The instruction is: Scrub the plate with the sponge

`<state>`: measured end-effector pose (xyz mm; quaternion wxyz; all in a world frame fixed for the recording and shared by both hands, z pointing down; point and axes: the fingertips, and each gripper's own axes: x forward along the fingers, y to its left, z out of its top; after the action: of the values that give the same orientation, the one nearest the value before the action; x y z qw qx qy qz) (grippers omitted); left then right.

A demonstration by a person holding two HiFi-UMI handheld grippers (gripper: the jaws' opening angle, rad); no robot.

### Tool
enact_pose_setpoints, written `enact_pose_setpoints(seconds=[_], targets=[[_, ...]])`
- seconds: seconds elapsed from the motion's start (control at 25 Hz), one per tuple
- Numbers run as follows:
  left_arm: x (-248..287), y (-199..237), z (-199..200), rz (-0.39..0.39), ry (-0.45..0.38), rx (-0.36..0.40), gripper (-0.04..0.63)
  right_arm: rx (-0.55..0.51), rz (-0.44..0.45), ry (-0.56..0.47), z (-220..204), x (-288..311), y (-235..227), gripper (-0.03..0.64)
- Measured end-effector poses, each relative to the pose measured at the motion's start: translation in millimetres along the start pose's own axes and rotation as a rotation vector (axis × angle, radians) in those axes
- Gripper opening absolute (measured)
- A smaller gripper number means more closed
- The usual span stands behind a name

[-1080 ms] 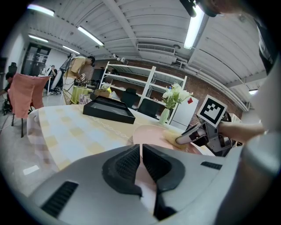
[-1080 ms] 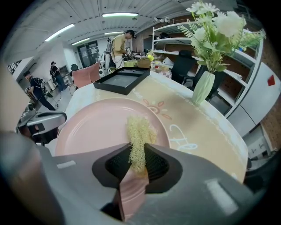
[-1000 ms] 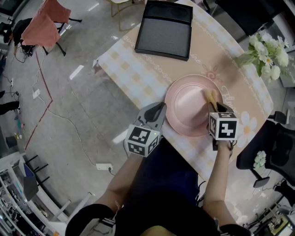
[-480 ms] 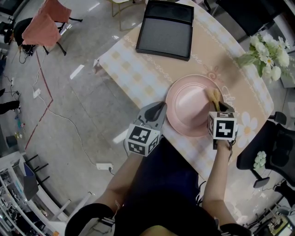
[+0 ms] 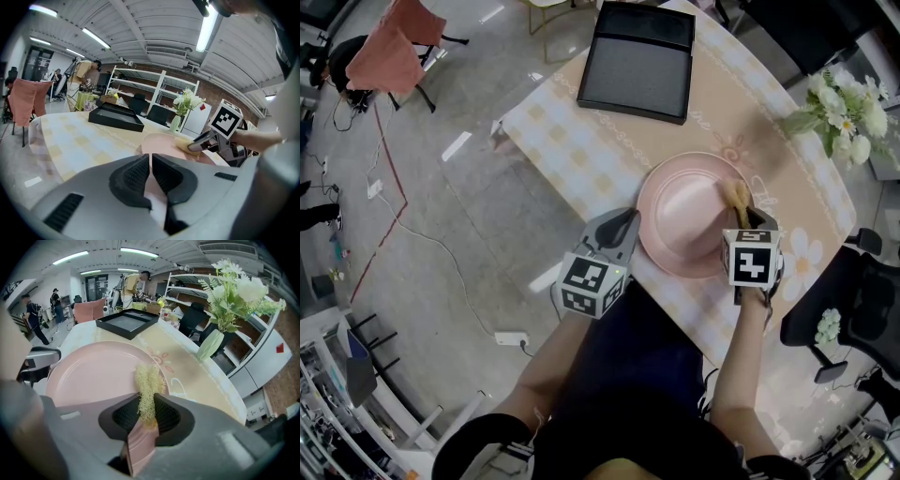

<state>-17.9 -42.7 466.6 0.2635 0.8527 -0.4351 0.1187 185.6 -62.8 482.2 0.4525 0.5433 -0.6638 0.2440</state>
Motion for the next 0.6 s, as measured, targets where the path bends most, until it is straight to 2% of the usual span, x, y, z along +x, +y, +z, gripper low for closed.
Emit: enact_pose_setpoints(seconds=[0.36,0.6], targets=[[-0.4,-1.6,-1.2,-0.002,0.001,0.001,0.025,-0.005,-0.010,-0.015,2.9,-7.6,-2.3,0.077],[-3.1,-5.8,-1.4,-0.007,-0.005,0.002,0.025,0.058,0.040,-0.060,5.0,-20.5,1.3,0.077]])
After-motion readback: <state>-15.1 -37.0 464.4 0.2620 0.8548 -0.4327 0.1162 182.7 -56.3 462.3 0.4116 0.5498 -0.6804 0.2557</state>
